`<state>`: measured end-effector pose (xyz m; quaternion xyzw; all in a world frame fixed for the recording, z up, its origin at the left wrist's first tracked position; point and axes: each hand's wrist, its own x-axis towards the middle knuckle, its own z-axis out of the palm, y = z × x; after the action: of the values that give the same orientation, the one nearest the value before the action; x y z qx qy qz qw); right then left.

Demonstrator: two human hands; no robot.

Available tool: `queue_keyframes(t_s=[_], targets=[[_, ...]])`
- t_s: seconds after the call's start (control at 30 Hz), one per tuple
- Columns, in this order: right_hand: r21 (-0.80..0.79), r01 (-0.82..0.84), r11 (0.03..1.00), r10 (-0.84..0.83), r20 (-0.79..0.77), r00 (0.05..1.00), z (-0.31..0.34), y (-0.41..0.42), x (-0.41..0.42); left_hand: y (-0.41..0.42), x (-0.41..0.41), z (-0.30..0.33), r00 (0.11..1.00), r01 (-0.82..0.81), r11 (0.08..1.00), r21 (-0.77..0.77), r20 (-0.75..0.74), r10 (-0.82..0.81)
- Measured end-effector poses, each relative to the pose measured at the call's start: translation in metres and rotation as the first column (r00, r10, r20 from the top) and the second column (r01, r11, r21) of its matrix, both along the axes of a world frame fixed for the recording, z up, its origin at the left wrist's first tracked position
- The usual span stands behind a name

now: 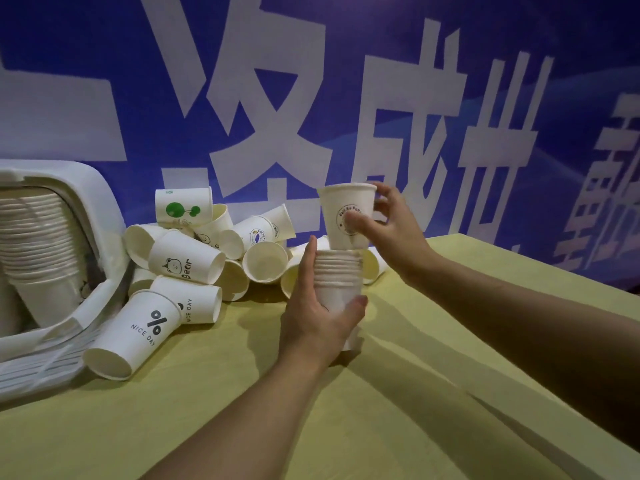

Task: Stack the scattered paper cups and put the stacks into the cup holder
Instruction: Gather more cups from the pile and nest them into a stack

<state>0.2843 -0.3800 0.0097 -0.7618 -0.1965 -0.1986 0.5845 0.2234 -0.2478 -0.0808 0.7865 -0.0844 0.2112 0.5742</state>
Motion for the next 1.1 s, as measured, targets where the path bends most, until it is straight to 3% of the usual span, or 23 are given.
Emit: queue_keyframes(t_s=[0.13, 0.3, 0.37, 0.43, 0.47, 0.5, 0.57, 0.6, 0.67, 1.1], targets=[[-0.201, -0.107, 0.974, 0.088, -0.101, 0.991, -0.016, 0.005, -0.017, 0.000, -0.001, 0.001, 1.000, 0.001, 1.000, 0.019, 0.011, -0.001], [-0.245, -0.147, 0.958, 0.114, -0.146, 0.983, -0.038, -0.002, -0.015, 0.001, 0.003, -0.002, 0.999, -0.033, 0.999, -0.025, 0.039, 0.034], [-0.258, -0.114, 0.959, 0.089, -0.104, 0.991, -0.043, -0.009, -0.006, 0.002, 0.003, -0.004, 0.998, -0.039, 0.997, -0.068, 0.038, 0.042], [-0.318, 0.027, 0.948, -0.025, 0.010, 1.000, -0.045, -0.024, 0.012, 0.004, 0.004, -0.004, 0.996, -0.077, 0.990, -0.121, 0.040, 0.083], [-0.422, 0.129, 0.897, -0.102, 0.087, 0.991, -0.045, -0.034, 0.023, 0.005, 0.005, -0.005, 0.995, -0.090, 0.985, -0.147, 0.039, 0.096], [-0.578, 0.226, 0.784, -0.160, 0.164, 0.973, -0.045, -0.046, 0.036, 0.005, 0.006, -0.005, 0.995, -0.092, 0.982, -0.166, 0.033, 0.099], [-0.847, 0.313, 0.429, -0.174, 0.262, 0.949, -0.048, -0.067, 0.056, 0.005, 0.007, -0.004, 0.996, -0.088, 0.980, -0.180, 0.018, 0.092], [-0.908, 0.313, 0.279, -0.163, 0.276, 0.947, -0.050, -0.074, 0.065, 0.005, 0.007, -0.004, 0.996, -0.086, 0.980, -0.179, 0.014, 0.090], [-0.942, 0.306, 0.141, -0.150, 0.285, 0.947, -0.056, -0.081, 0.078, 0.004, 0.008, -0.004, 0.996, -0.082, 0.981, -0.173, 0.008, 0.085], [-0.936, 0.300, 0.186, -0.029, 0.300, 0.954, -0.058, -0.051, 0.114, 0.004, 0.011, -0.005, 0.997, -0.079, 0.978, -0.193, -0.034, 0.074]])
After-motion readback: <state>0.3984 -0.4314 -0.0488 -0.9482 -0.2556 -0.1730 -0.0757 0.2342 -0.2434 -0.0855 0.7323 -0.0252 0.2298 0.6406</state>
